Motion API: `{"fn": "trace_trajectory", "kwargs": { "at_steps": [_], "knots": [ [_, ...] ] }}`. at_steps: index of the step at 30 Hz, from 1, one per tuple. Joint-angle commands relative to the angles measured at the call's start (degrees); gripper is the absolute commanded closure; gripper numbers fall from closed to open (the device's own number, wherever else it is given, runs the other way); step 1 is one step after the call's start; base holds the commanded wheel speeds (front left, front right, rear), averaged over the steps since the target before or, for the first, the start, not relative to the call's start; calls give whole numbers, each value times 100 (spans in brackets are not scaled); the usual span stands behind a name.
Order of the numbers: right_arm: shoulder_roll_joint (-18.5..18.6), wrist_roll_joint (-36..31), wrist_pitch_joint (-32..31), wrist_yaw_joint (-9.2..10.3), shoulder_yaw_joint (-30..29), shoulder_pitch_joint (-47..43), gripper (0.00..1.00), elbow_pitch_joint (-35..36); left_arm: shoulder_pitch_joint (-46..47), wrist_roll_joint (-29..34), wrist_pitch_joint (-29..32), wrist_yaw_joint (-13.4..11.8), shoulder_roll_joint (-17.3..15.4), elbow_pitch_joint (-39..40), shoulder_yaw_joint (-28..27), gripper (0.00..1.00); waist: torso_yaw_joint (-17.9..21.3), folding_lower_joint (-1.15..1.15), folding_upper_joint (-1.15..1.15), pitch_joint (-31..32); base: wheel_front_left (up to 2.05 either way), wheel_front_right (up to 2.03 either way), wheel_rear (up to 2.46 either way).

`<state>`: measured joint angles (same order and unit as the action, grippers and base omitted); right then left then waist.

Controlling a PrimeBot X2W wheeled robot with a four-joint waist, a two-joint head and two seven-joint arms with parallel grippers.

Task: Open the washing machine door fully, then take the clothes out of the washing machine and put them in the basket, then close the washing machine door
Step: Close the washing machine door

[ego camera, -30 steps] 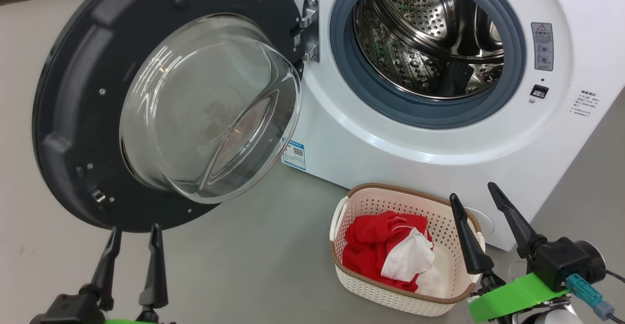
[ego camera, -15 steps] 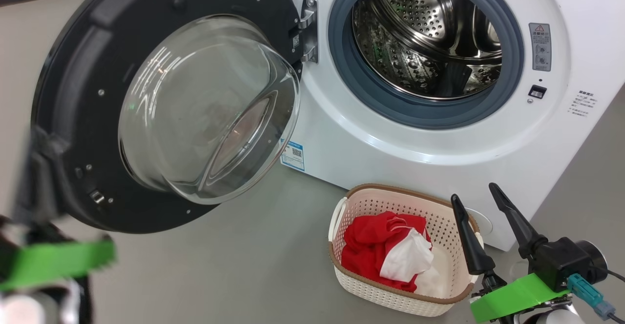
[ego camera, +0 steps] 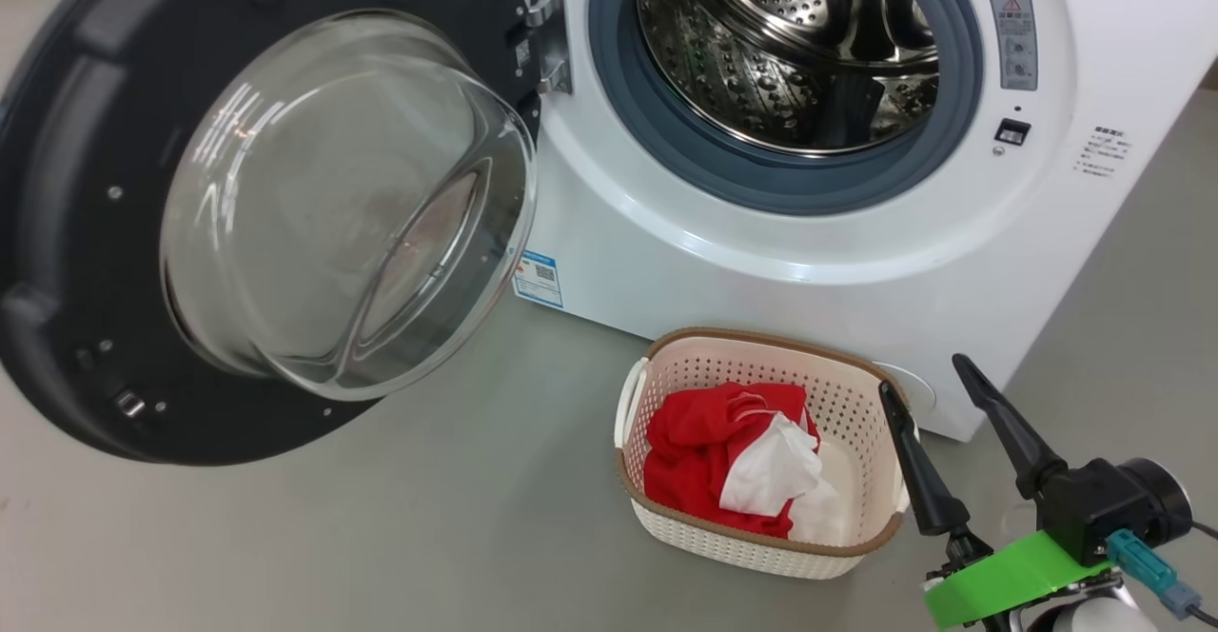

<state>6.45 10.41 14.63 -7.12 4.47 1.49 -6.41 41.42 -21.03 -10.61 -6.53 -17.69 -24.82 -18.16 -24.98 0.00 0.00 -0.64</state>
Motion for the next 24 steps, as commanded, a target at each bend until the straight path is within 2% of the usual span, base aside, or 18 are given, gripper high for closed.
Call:
{"fn": "trace_trajectory", "kwargs": {
  "at_steps": [1, 6, 11, 17, 24],
  "knots": [
    [95, -19, 37, -36, 140, 284, 0, 129, 304, -170, 150, 18, -360, -320, -237, 100, 85, 0, 0, -70, 0, 0, 0],
    [127, -14, 37, -36, 170, 331, 0, 113, 851, -884, 761, 171, -449, -1754, -641, 100, 163, 0, 0, -124, 0, 0, 0],
    [207, 60, 37, -36, 287, 354, 0, 9, 1261, -1426, 1878, 287, -504, -2851, -832, 100, 199, 0, 0, -185, 0, 0, 0],
    [237, 84, 37, -36, 324, 410, 0, -2, 1462, -1877, 2669, 585, -522, -3449, -998, 100, 259, 0, 0, -235, 0, 0, 0],
    [219, 75, 37, -36, 260, 389, 0, 8, 1447, -2323, 3046, 912, -383, -3681, -1235, 100, 248, 0, 0, -260, 0, 0, 0]
  ]
}}
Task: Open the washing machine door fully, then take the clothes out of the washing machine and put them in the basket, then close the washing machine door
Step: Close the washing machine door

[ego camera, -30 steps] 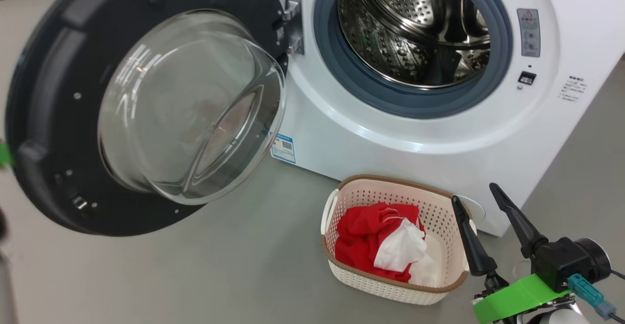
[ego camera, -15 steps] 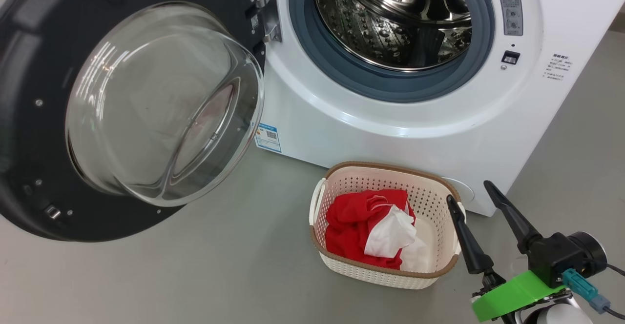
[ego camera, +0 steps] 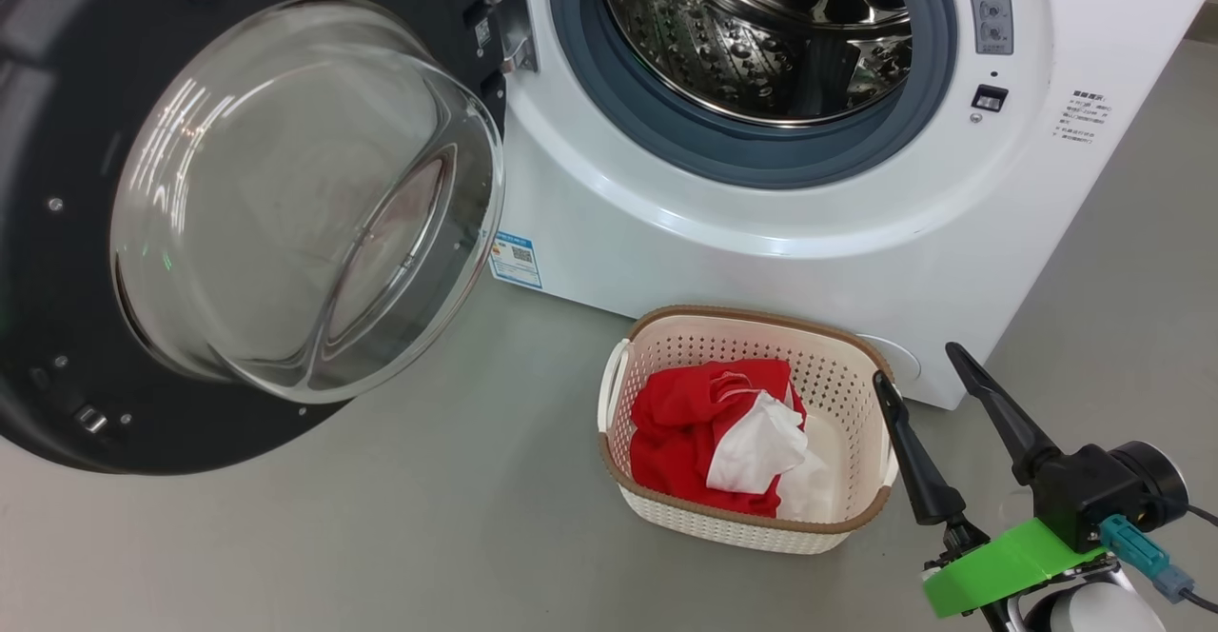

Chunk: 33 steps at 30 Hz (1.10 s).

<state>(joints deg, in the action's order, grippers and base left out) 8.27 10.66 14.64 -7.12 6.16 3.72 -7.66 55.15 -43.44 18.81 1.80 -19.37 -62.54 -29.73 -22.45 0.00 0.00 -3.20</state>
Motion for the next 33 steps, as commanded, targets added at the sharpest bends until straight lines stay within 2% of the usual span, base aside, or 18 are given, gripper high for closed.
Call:
{"fn": "trace_trajectory", "kwargs": {
  "at_steps": [1, 7, 16, 21, 33],
  "knots": [
    [28, 49, 36, -36, 87, 171, 0, 134, 64, -160, 163, 122, -177, 71, -122, 100, -11, 0, 0, -8, 0, 0, 0],
    [-25, 30, 36, -36, 72, 189, 0, 157, -109, -419, 494, 422, 57, 159, -138, 100, -68, 0, 0, -59, 0, 0, 0],
    [-58, 23, 36, -36, 78, 222, 0, 149, -411, -928, 865, 554, 420, 573, -226, 100, -105, 0, 0, -112, 0, 0, 0],
    [-67, 4, 36, -36, 54, 218, 0, 134, -701, -1587, 1315, 567, 773, 1355, -326, 100, -124, 0, 0, -106, 0, 0, 0],
    [-157, -14, 36, -36, 47, 163, 0, 130, -1537, -2155, 1801, 532, 1405, 2928, -307, 100, -123, 0, 0, -51, 0, 0, 0]
  ]
}}
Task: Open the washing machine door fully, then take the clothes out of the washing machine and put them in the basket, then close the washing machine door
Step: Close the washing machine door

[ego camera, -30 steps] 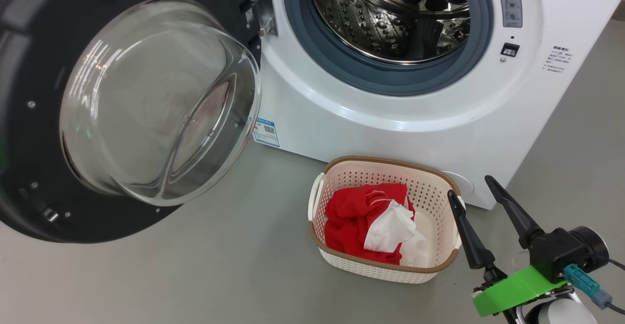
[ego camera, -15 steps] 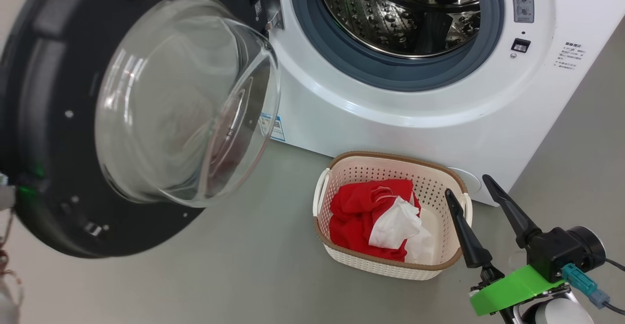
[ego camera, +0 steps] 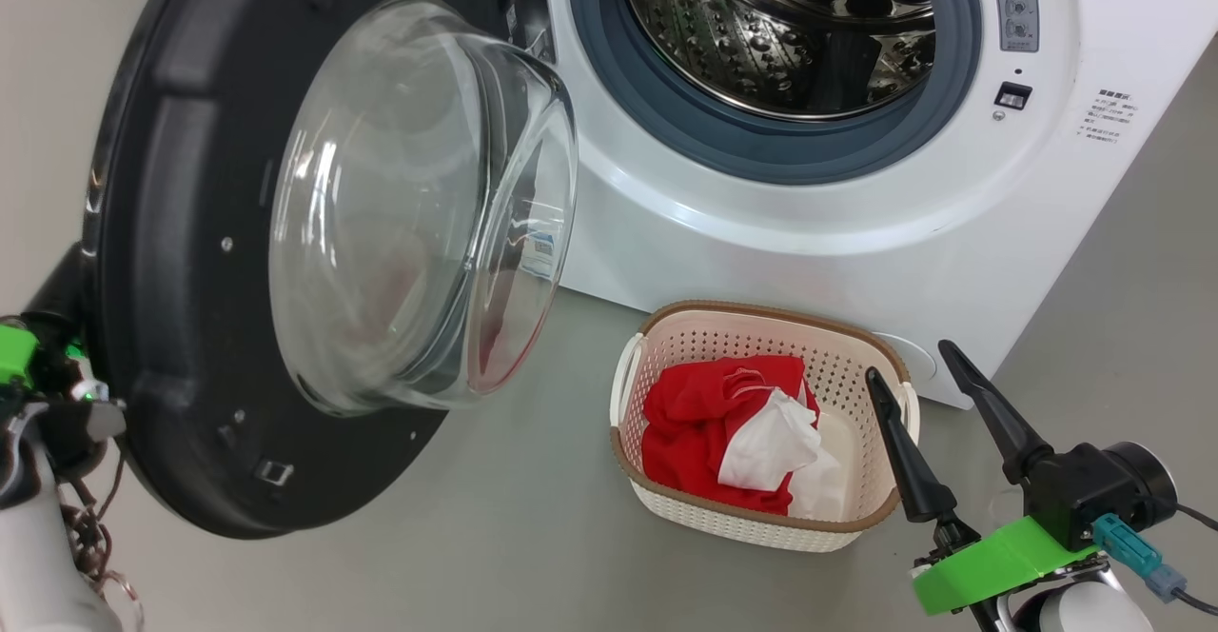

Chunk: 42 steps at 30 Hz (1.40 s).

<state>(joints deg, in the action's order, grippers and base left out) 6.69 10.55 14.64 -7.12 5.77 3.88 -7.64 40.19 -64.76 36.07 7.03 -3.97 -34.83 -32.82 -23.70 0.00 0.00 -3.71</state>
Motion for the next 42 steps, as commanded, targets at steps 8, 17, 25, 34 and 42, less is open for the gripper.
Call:
{"fn": "trace_trajectory", "kwargs": {
  "at_steps": [8, 17, 25, 34, 42],
  "knots": [
    [-39, 32, 36, -36, 76, 124, 0, 117, -632, -282, 316, -316, 83, 1305, 291, 100, 62, 0, 0, 27, 0, 0, 0],
    [-69, 47, 36, -36, 90, 94, 0, 111, -1375, -1055, 56, -699, 107, 2365, 1188, 100, 151, 0, 0, 71, 0, 0, 0],
    [-68, 55, 36, -36, 84, 89, 0, 117, -1874, -1464, -232, -916, 108, 3067, 1872, 100, 226, 0, 0, 56, 0, 0, 0],
    [-90, 57, 36, -36, 83, 134, 0, 119, -2179, -1769, -515, -1062, 109, 3536, 2351, 100, 422, 0, 0, 17, 0, 0, 0],
    [-90, 61, 36, -36, 75, 161, 0, 120, -2308, -1917, -604, -1050, 109, 3781, 2692, 100, 648, 0, 0, 8, 0, 0, 0]
  ]
}}
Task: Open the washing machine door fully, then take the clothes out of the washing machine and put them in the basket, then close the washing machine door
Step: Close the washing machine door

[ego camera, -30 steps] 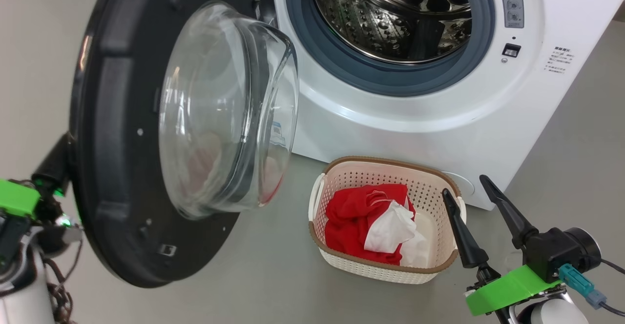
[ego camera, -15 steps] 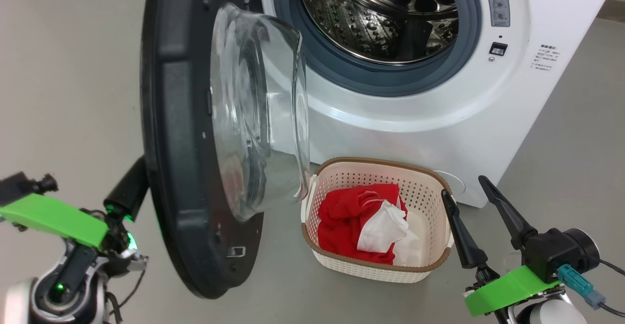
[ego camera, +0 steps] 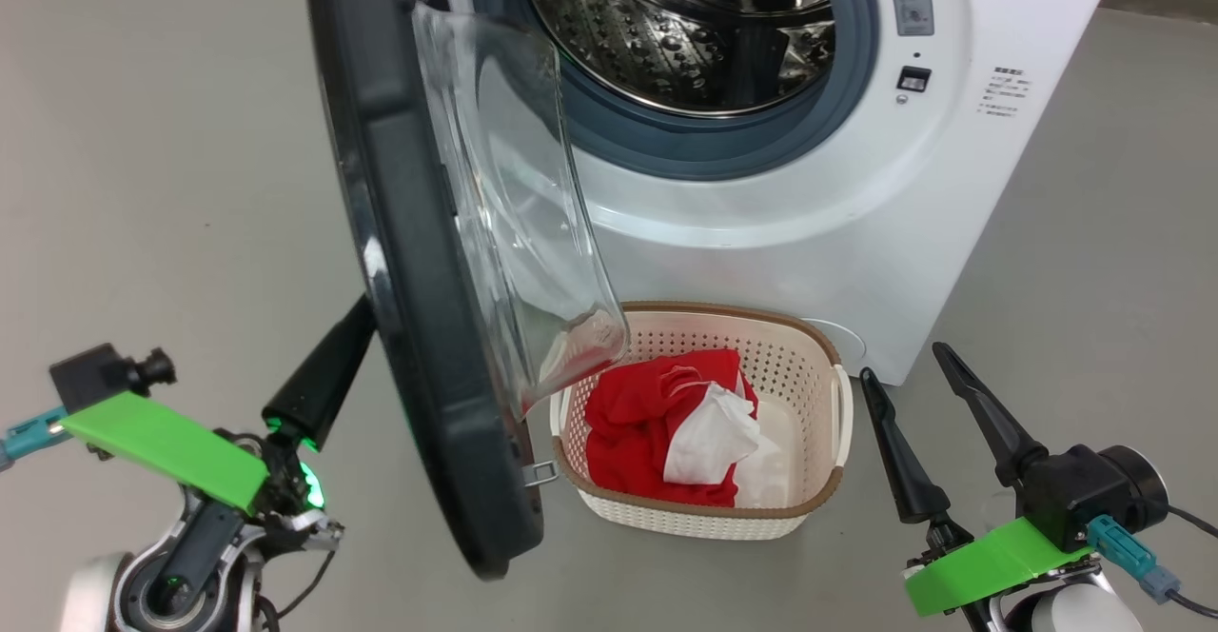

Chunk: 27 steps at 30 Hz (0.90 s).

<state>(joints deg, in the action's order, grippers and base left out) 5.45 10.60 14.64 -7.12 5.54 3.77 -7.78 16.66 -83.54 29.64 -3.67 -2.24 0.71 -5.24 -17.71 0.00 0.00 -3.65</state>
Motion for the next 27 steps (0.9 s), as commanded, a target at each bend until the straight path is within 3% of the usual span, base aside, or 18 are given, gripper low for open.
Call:
{"fn": "trace_trajectory", "kwargs": {
  "at_steps": [1, 17, 18, 19, 22, 27],
  "knots": [
    [37, 57, 36, -36, 97, 176, 0, 132, 38, -50, 28, 18, -65, 248, -34, 100, 75, 0, 0, 4, 0, 0, 0],
    [13, 70, 36, -36, 81, 178, 0, 149, -174, -129, -74, 83, -121, 298, 8, 100, 294, 0, 0, 1, 0, 0, 0],
    [11, 70, 36, -36, 77, 182, 0, 151, -190, -100, -110, 105, -147, 293, -29, 62, 292, 0, 0, -7, 0, 0, 0],
    [10, 68, 36, -36, 73, 183, 0, 154, -200, -20, -179, 142, -194, 293, -69, 0, 290, 0, 0, -14, 0, 0, 0],
    [6, 66, 36, -36, 67, 183, 0, 159, -225, 224, -359, 241, -305, 284, -125, 0, 281, 0, 0, -25, 0, 0, 0],
    [0, 66, 36, -36, 59, 181, 0, 156, -323, 1282, -1096, 547, -642, 210, -146, 0, 266, 0, 0, -20, 0, 0, 0]
  ]
}}
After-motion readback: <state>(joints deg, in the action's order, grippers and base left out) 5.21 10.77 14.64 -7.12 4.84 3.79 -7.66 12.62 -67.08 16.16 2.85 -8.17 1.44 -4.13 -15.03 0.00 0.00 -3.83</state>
